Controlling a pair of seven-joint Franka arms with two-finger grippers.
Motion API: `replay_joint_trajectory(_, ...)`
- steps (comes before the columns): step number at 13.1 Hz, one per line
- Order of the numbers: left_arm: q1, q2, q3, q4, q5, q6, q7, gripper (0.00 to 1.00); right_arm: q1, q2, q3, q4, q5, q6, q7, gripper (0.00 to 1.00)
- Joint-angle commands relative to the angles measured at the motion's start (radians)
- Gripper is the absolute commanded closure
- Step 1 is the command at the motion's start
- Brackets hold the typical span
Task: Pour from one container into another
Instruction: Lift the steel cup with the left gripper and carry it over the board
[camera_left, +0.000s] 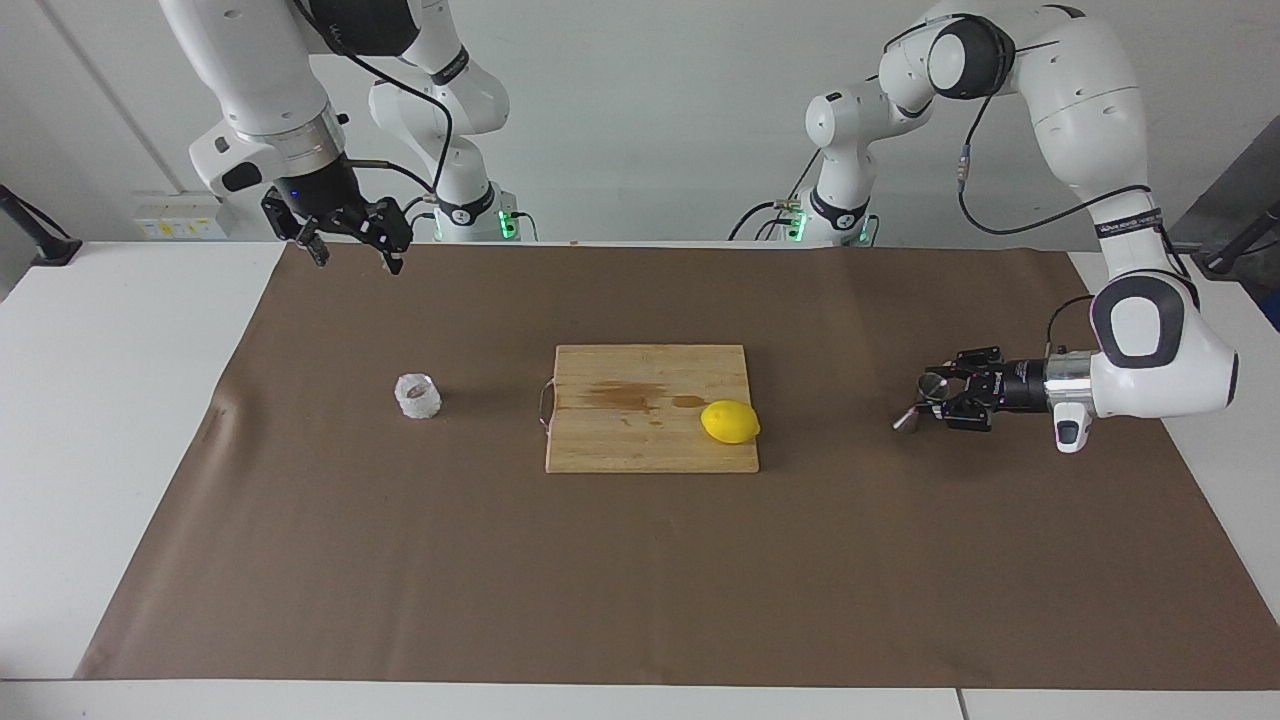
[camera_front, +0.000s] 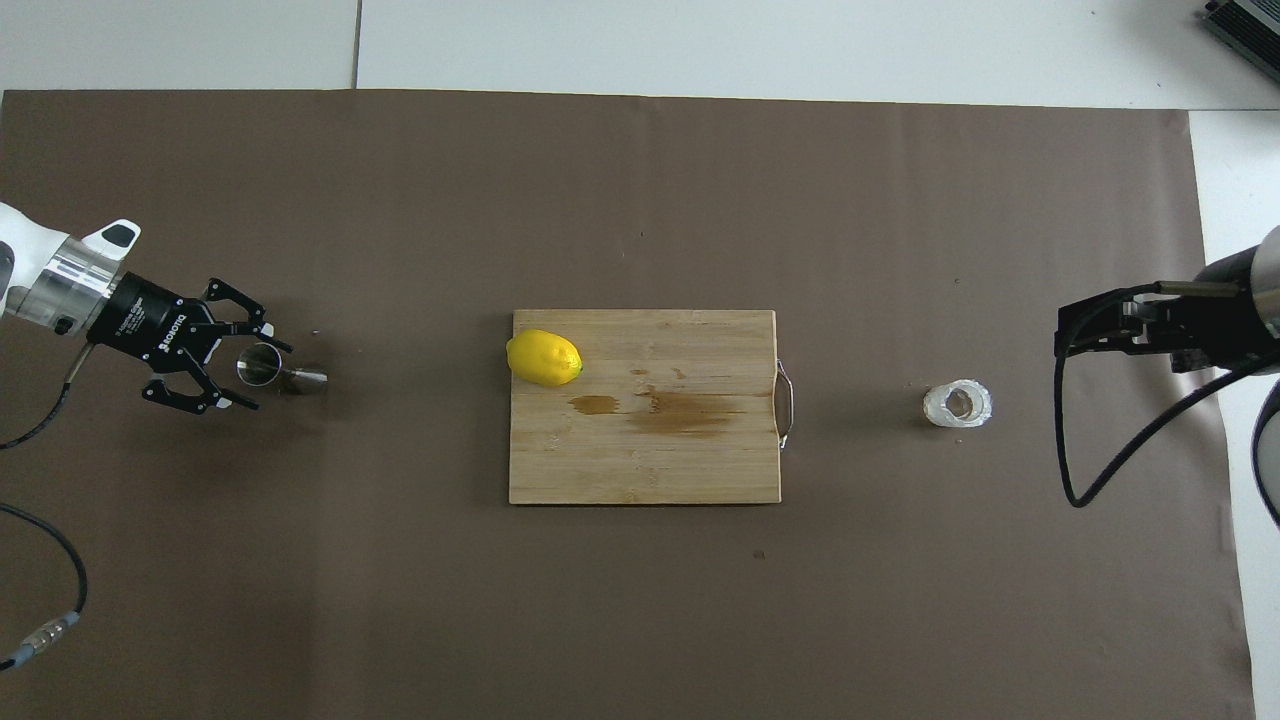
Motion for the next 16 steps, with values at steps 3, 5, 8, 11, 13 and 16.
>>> replay_joint_trajectory(3,0.019,0.009,-0.006,-0.006,-0.019,-0.013,0.013,0.41,-0.009,-0.005,-0.001,-0.006,0.026,-0.011,0.004,0.0)
replay_joint_trajectory(5,0.02,0.009,-0.006,-0.006,-0.019,-0.013,0.013,0.42,-0.009,-0.007,-0.001,-0.008,0.025,-0.011,0.004,0.0)
replay_joint_trajectory(8,0.02,0.01,-0.006,-0.006,-0.021,-0.013,0.013,0.46,-0.009,-0.007,-0.001,-0.01,0.026,-0.011,0.004,0.0)
replay_joint_trajectory(11,0.02,0.009,-0.006,-0.006,-0.039,-0.013,-0.001,0.66,-0.009,-0.007,-0.001,-0.013,0.026,-0.011,0.003,0.0)
replay_joint_trajectory(13,0.022,0.01,-0.006,-0.006,-0.045,-0.014,-0.001,0.94,-0.009,-0.007,-0.001,-0.013,0.026,-0.011,0.003,0.0)
replay_joint_trajectory(16,0.022,0.009,-0.008,-0.006,-0.048,-0.017,-0.006,1.0,-0.009,-0.007,-0.001,-0.013,0.026,-0.011,0.003,0.0)
